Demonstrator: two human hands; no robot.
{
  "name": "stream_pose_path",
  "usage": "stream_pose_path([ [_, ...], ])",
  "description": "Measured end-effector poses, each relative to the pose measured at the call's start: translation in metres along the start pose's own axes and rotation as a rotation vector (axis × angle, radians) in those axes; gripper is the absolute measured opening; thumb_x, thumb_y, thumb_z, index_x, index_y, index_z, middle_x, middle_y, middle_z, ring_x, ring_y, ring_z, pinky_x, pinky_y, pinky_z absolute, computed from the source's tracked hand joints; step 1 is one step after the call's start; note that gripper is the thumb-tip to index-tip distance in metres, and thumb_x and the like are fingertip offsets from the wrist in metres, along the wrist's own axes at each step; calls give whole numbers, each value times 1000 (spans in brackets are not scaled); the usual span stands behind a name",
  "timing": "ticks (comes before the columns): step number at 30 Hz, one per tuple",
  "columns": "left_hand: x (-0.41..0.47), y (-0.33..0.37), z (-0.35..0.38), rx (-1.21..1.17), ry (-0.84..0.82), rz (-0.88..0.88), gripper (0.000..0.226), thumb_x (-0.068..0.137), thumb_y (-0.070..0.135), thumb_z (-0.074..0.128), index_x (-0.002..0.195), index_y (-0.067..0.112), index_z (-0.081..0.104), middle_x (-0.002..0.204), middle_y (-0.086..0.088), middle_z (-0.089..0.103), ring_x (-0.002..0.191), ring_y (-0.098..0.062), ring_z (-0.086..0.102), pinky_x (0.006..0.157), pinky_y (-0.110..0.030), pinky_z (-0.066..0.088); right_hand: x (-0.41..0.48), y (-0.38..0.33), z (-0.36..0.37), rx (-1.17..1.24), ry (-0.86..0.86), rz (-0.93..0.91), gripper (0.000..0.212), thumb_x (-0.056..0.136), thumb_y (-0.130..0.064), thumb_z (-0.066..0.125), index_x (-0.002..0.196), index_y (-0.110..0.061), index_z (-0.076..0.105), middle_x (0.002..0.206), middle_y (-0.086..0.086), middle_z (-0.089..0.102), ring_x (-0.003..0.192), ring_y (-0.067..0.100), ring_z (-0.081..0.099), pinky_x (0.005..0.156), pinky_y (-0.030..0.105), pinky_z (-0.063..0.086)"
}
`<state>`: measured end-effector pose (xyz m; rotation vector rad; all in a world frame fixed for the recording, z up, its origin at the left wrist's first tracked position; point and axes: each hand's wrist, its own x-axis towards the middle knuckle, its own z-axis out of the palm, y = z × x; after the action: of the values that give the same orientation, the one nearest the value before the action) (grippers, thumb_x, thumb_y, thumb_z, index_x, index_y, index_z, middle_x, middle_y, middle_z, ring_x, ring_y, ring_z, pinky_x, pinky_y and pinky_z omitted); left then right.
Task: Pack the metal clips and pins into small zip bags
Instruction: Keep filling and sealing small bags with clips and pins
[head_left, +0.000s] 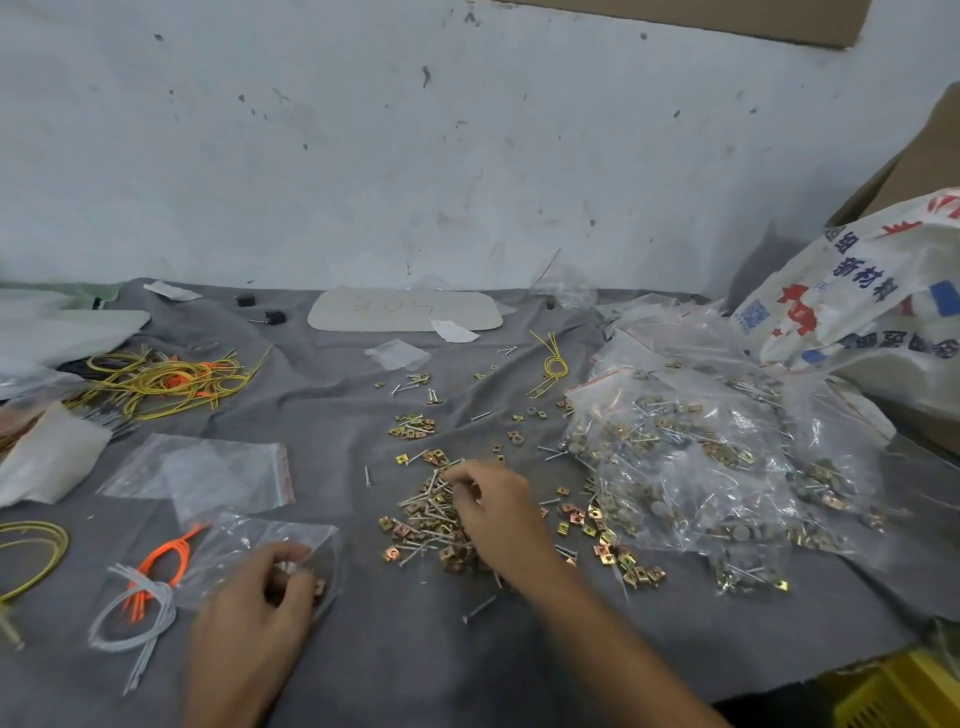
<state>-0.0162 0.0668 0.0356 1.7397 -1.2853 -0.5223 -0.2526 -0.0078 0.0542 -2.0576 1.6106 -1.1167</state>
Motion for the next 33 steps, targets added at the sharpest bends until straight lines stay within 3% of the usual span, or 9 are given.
stream_pose_path([
  [4, 1, 0, 1, -9, 18, 9, 29, 82, 11, 74, 82, 39, 67, 66, 19, 65, 66, -15, 63, 65, -37, 44, 40, 43, -34, -157, -3, 161, 16, 99, -18, 57, 108, -21, 69, 105, -3, 70, 94, 15, 64, 85, 36, 54],
  [10, 4, 1, 4, -55, 16, -42, 34, 82, 8, 74, 78, 41, 67, 64, 19, 66, 71, -14, 65, 72, -39, 47, 96, 93, -52, -356, -19, 345, 20, 96, -6, 49, 101, -14, 68, 109, 13, 68, 108, 34, 61, 84, 35, 45],
  [12, 6, 1, 4, -62, 14, -53, 35, 82, 9, 73, 80, 44, 66, 65, 19, 67, 71, -14, 65, 72, -37, 46, 112, 103, -50, -402, -36, 362, 25, 94, -4, 51, 111, -12, 67, 117, 15, 67, 113, 35, 60, 90, 36, 46],
  [14, 6, 3, 4, -63, 24, -54, 45, 80, 10, 74, 87, 53, 61, 65, 19, 66, 70, -14, 64, 71, -36, 46, 128, 111, -48, -454, -97, 344, 32, 94, -4, 52, 123, -10, 63, 123, 16, 64, 115, 35, 58, 92, 36, 46],
  [17, 6, 4, 4, -51, 54, -45, 51, 78, 10, 76, 88, 58, 59, 65, 22, 64, 64, -7, 61, 65, -32, 43, 140, 118, -41, -561, -236, 278, 27, 95, -10, 50, 118, -9, 64, 121, 20, 64, 115, 37, 56, 91, 35, 46],
  [22, 6, 3, 4, -57, 46, -39, 49, 79, 10, 76, 86, 56, 60, 65, 22, 64, 67, -5, 61, 67, -34, 44, 137, 124, -37, -704, -199, 207, 22, 99, -17, 49, 114, -15, 65, 127, 12, 60, 119, 34, 48, 98, 39, 41],
  [24, 6, 2, 4, -70, 45, -25, 46, 78, 9, 75, 84, 53, 61, 60, 19, 63, 72, 0, 60, 68, -33, 45, 134, 126, -38, -700, -194, 204, 19, 99, -16, 47, 113, -16, 60, 127, 11, 56, 119, 33, 47, 95, 40, 41],
  [27, 4, 3, 4, -76, 54, 37, 24, 76, 23, 71, 77, 46, 64, 54, 18, 61, 71, 0, 60, 64, -14, 43, 134, 125, -37, -661, -256, 215, 19, 98, -16, 47, 115, -17, 55, 126, 15, 57, 117, 35, 51, 89, 38, 41],
  [33, 6, -3, 8, -28, 74, 44, 31, 75, -3, 78, 75, 27, 71, 56, 15, 64, 70, -2, 62, 65, -13, 44, 137, 121, -37, -750, -248, 180, 21, 97, -12, 48, 117, -14, 56, 130, 12, 59, 121, 34, 49, 100, 38, 38],
])
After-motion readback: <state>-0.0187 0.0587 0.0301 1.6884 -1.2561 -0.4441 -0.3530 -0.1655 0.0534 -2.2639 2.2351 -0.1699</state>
